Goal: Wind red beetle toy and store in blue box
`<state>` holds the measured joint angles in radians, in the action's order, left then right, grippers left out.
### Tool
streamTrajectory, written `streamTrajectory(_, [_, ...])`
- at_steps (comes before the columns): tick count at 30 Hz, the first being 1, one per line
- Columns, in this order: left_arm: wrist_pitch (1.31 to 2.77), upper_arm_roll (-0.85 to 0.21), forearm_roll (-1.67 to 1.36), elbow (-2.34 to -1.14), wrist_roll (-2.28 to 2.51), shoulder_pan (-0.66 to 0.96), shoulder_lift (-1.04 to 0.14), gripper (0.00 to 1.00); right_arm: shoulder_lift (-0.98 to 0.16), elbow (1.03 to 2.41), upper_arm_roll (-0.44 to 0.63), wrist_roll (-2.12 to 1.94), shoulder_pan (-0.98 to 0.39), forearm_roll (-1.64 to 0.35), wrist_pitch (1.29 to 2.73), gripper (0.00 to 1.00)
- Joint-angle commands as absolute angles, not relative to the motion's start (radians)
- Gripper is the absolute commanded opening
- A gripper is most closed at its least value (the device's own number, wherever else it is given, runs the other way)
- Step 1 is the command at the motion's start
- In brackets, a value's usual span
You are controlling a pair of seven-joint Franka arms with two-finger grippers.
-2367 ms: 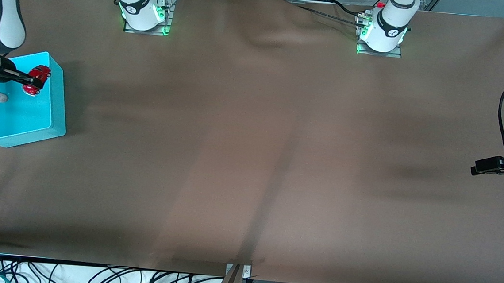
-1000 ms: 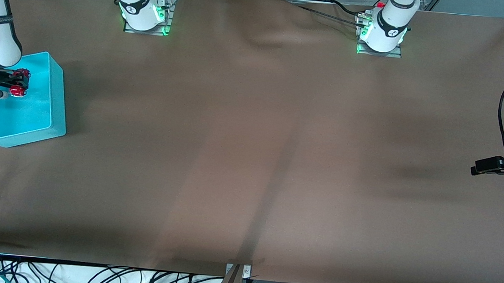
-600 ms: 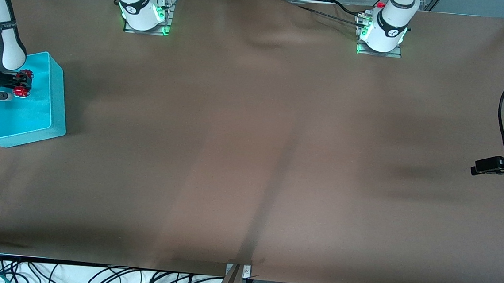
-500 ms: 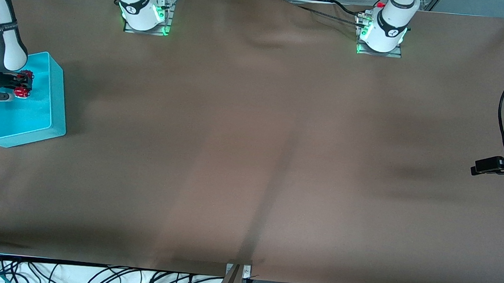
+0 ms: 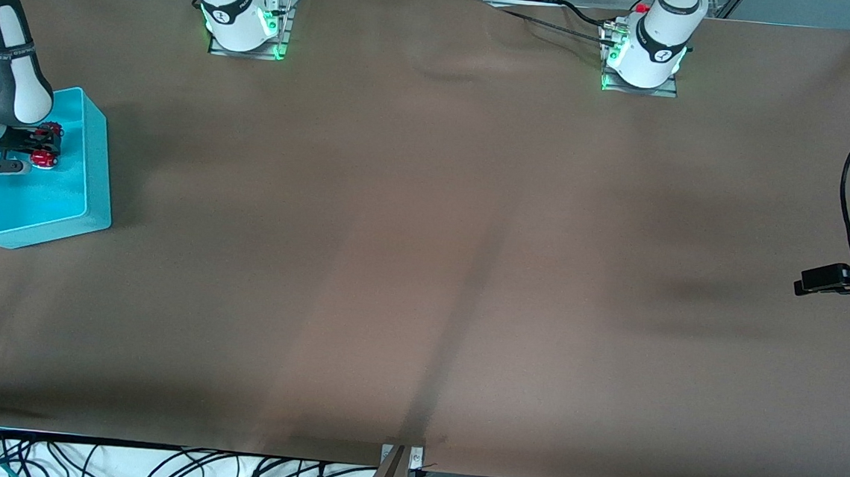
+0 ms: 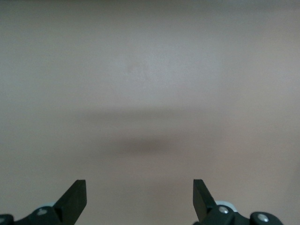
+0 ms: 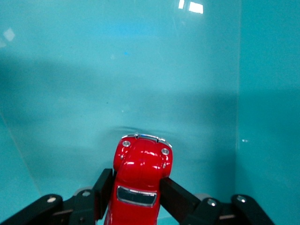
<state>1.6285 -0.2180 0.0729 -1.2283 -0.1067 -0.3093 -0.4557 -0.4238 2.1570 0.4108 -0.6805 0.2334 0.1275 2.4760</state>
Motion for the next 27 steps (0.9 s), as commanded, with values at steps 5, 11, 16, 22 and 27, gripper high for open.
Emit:
streamTrajectory(5, [1.615,-0.216,0.078,-1.227,-0.137,-0.308,-0.451,1.0,-0.425,2.152,0.374,-0.683,0.253,0.129,2.484,0.84])
streamTrajectory(11, [1.615,-0.216,0.078,-1.227,-0.137,-0.308,-0.451,1.0,-0.422,2.152,0.374,-0.681,0.252,0.127,2.484,0.94])
streamTrajectory(16, [1.615,-0.216,0.078,-1.227,-0.137,-0.308,-0.451,1.0,-0.416,2.152,0.374,-0.681,0.252,0.127,2.48,0.97])
streamTrajectory(22, [1.615,-0.216,0.078,-1.227,-0.137,-0.308,-0.451,1.0,-0.396,2.152,0.374,-0.68,0.25,0.127,2.464,1.0])
streamTrajectory(27, [1.615,-0.216,0.078,-1.227,-0.137,-0.308,-0.451,1.0,-0.348,2.148,0.373,-0.678,0.249,0.127,2.409,1.0])
